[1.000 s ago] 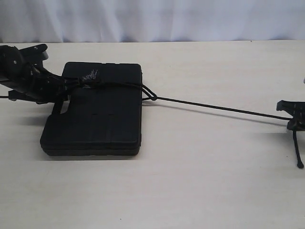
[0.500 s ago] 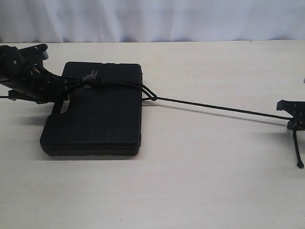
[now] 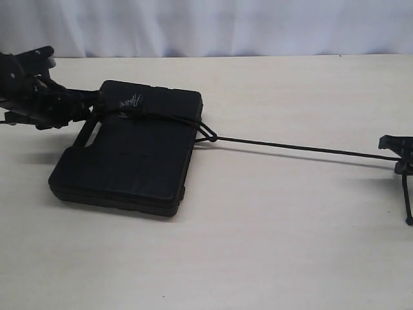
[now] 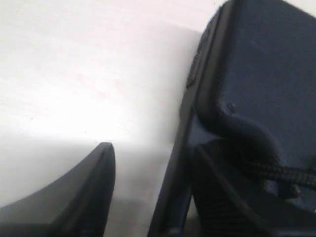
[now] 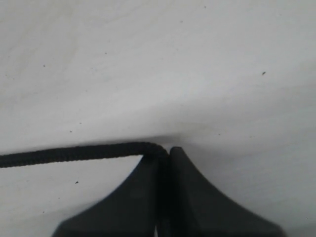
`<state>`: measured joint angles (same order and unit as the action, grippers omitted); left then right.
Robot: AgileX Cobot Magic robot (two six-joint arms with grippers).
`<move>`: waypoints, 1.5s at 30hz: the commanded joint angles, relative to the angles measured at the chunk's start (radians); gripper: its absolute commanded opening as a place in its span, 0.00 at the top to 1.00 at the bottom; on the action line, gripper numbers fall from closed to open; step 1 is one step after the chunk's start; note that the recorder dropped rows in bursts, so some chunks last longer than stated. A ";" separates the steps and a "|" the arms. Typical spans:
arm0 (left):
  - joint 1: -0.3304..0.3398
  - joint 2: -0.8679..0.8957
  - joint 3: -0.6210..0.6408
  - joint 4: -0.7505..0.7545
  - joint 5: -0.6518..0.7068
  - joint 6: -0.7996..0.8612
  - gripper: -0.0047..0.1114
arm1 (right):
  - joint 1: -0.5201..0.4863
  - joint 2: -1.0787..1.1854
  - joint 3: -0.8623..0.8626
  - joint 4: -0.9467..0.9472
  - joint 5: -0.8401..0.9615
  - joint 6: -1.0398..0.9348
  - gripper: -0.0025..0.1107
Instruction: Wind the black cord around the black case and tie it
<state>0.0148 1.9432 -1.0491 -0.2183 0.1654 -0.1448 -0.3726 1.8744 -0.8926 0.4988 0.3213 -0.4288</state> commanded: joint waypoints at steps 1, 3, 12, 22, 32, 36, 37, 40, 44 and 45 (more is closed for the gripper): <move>0.008 -0.067 -0.023 -0.001 0.032 -0.007 0.55 | -0.019 0.000 -0.003 -0.017 -0.051 -0.001 0.94; 0.008 -0.096 -0.023 -0.001 0.032 -0.007 0.55 | -0.019 0.000 -0.003 -0.017 -0.051 -0.001 0.94; 0.008 -0.247 -0.023 0.001 0.081 0.081 0.56 | -0.019 -0.009 -0.003 0.062 0.002 -0.012 0.62; 0.008 -0.452 -0.023 0.078 0.383 0.164 0.96 | 0.064 -0.340 -0.151 -0.066 0.458 -0.030 0.77; 0.007 -1.023 0.319 -0.041 0.362 0.318 0.96 | 0.411 -0.817 0.055 -0.566 0.235 0.339 0.94; 0.007 -1.463 0.575 -0.413 -0.072 0.728 0.96 | 0.411 -1.140 0.393 -0.566 -0.375 0.327 0.94; 0.007 -1.515 0.633 -0.427 -0.185 0.756 0.96 | 0.411 -1.172 0.476 -0.566 -0.561 0.319 0.94; 0.007 -1.533 0.719 -0.430 -0.352 0.698 0.96 | 0.411 -1.187 0.620 -0.566 -0.806 0.317 0.94; 0.007 -1.533 0.754 -0.430 -0.348 0.698 0.96 | 0.411 -1.215 0.690 -0.554 -0.824 0.317 0.94; 0.007 -1.533 0.754 -0.424 -0.335 0.698 0.96 | 0.411 -1.213 0.701 -0.556 -0.821 0.317 0.94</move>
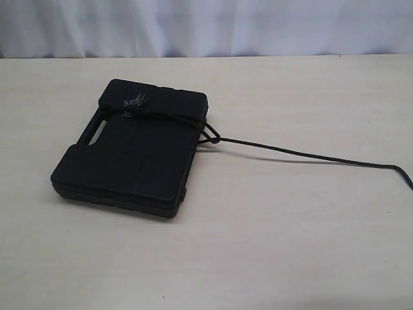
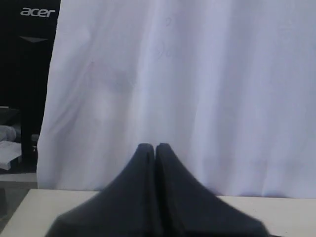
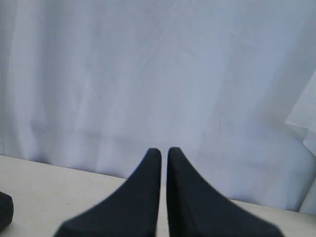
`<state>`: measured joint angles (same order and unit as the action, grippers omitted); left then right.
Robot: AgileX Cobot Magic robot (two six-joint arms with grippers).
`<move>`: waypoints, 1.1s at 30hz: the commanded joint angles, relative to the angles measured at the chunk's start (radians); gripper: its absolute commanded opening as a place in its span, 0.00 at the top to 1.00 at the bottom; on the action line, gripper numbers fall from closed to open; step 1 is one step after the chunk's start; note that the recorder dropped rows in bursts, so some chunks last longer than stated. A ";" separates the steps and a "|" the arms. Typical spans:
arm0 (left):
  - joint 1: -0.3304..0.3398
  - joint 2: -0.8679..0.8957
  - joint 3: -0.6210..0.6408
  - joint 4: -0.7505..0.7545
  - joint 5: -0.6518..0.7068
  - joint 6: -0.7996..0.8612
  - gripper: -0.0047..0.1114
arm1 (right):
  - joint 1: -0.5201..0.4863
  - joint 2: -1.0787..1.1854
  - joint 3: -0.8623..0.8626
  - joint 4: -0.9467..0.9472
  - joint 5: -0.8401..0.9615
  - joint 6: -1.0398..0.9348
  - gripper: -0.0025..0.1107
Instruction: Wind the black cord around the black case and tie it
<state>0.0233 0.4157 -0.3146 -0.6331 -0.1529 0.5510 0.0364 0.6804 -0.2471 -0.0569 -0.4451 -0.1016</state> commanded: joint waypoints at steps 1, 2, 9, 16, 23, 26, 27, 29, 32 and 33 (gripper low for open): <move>-0.002 -0.005 0.019 -0.008 -0.009 0.002 0.96 | 0.002 -0.019 0.065 0.000 -0.051 -0.010 0.94; -0.002 -0.005 0.019 -0.008 -0.007 0.002 0.96 | 0.002 -0.019 0.070 0.000 -0.043 -0.010 0.94; -0.002 -0.005 0.019 -0.008 -0.007 0.002 0.96 | 0.002 -0.019 0.073 0.000 -0.027 -0.010 0.94; -0.002 -0.010 0.153 -0.003 -0.066 0.002 0.96 | 0.012 -0.083 0.205 0.057 -0.089 -0.010 0.94; -0.004 -0.235 0.315 0.079 0.329 0.002 0.96 | 0.012 -0.382 0.247 0.079 0.301 -0.010 0.94; -0.011 -0.378 0.315 0.062 0.531 -0.001 0.96 | 0.012 -0.535 0.247 0.079 0.445 -0.010 0.94; -0.012 -0.416 0.315 0.048 0.517 -0.001 0.96 | 0.012 -0.579 0.247 0.079 0.472 -0.010 0.94; -0.012 -0.416 0.315 0.056 0.460 -0.001 0.96 | 0.012 -0.680 0.247 0.079 0.505 -0.010 0.94; -0.012 -0.416 0.315 0.181 0.444 -0.001 0.96 | 0.012 -0.680 0.247 0.063 0.456 -0.010 0.94; -0.012 -0.416 0.315 0.207 0.446 -0.001 0.96 | 0.012 -0.680 0.247 0.063 0.445 -0.010 0.94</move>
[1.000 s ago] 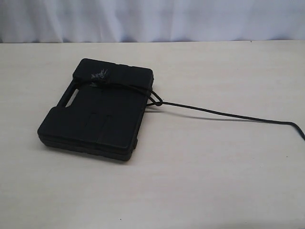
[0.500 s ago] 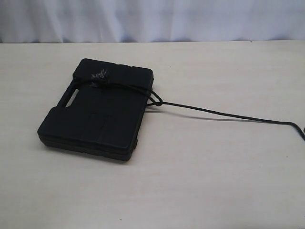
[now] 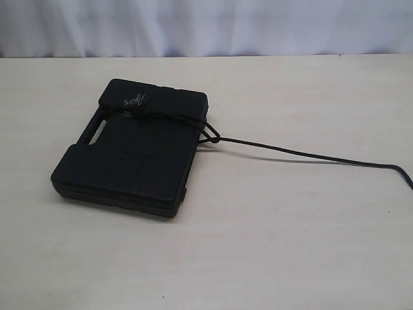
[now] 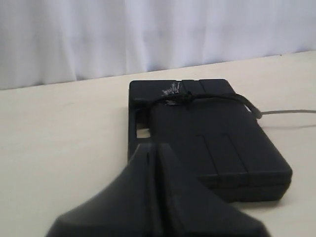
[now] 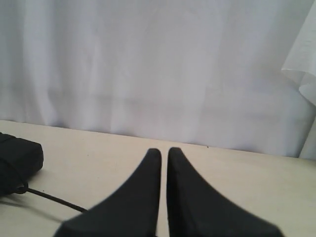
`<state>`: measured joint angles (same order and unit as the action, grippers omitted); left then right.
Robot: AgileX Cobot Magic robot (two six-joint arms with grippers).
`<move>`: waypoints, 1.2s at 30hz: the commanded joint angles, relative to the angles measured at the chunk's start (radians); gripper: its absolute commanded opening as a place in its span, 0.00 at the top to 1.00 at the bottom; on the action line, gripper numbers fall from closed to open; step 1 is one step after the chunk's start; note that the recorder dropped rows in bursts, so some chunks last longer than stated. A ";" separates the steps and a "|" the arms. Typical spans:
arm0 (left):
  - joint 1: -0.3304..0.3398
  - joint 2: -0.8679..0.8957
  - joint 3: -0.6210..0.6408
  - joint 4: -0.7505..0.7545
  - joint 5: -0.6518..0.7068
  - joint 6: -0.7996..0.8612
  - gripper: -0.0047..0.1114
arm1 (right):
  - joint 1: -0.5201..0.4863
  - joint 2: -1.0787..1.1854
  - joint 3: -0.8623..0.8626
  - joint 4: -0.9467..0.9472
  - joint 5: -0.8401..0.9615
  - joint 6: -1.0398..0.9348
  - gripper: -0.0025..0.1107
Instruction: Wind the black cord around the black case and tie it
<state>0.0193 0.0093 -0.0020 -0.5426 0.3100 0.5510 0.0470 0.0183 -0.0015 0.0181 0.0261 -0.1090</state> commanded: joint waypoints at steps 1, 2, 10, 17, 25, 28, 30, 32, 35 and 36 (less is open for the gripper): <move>-0.008 -0.009 0.002 0.139 -0.015 -0.001 0.96 | 0.002 -0.018 0.001 -0.012 -0.033 -0.003 0.94; -0.008 -0.009 0.002 0.177 -0.008 -0.001 0.96 | 0.002 -0.018 0.001 -0.012 -0.033 -0.003 0.94; -0.008 -0.009 0.002 0.321 -0.003 -0.001 0.96 | 0.002 -0.018 0.001 -0.012 -0.035 -0.003 0.94; -0.008 -0.009 0.002 0.321 -0.005 -0.001 0.96 | 0.002 -0.018 0.001 -0.195 -0.035 -0.003 0.94; -0.008 -0.009 0.002 0.340 -0.005 -0.001 0.96 | 0.002 -0.018 0.001 -0.190 -0.035 -0.003 0.94; -0.008 -0.009 0.002 0.445 -0.005 -0.001 0.96 | 0.002 -0.018 0.001 -0.190 -0.035 -0.003 0.94; -0.008 -0.009 0.002 0.513 -0.005 -0.001 0.96 | 0.002 -0.018 0.001 -0.190 -0.035 -0.003 0.94; -0.008 -0.009 0.002 0.551 -0.005 -0.001 0.96 | 0.002 -0.018 0.001 -0.190 -0.035 -0.003 0.94; -0.008 -0.009 0.002 0.551 -0.005 -0.001 0.96 | 0.002 -0.018 0.001 -0.190 -0.035 -0.003 0.94; -0.008 -0.009 0.002 0.551 -0.005 -0.001 0.96 | 0.002 -0.018 0.001 -0.190 -0.035 -0.003 0.94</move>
